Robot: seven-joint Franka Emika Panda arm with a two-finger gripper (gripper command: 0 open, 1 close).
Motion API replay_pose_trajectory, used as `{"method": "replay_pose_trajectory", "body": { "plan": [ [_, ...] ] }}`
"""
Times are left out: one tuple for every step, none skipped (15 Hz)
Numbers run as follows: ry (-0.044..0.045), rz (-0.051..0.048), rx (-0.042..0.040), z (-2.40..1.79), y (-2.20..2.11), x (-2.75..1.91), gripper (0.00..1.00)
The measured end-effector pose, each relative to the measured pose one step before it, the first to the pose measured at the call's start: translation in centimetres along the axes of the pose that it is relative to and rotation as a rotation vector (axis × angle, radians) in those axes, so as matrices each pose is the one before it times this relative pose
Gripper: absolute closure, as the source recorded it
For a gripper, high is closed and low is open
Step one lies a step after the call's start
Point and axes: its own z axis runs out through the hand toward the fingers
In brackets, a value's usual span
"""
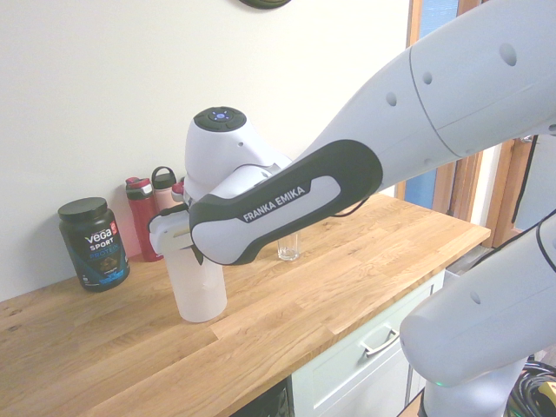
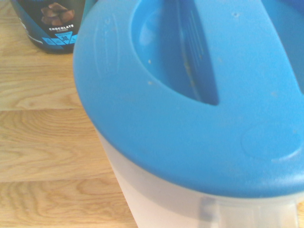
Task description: Pour me some water
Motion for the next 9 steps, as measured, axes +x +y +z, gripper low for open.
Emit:
{"method": "replay_pose_trajectory", "body": {
  "plan": [
    [0.00567, 0.00079, -0.0039, 0.128, 0.003, -0.058, 0.0],
    [0.0045, 0.00032, -0.0039, 0.117, 0.032, -0.002, 0.0],
    [0.00103, 0.00063, -0.00186, 0.075, 0.037, 0.021, 0.0],
    [-0.00087, -0.0005, -0.0022, 0.1, 0.055, 0.018, 0.0],
    [-0.00293, 0.00138, -0.00186, 0.1, 0.053, 0.032, 0.0],
    [-0.00544, 0.00058, 0.00053, -0.009, 0.042, -0.049, 0.0],
    [-0.00981, -0.00341, -0.00279, -0.203, 0.044, -0.216, 0.0],
    [-0.01491, -0.00241, -0.01431, -0.402, 0.162, -0.443, 0.0],
    [-0.02144, -0.00027, -0.02523, -0.674, 0.36, -0.601, 0.0]
  ]
}}
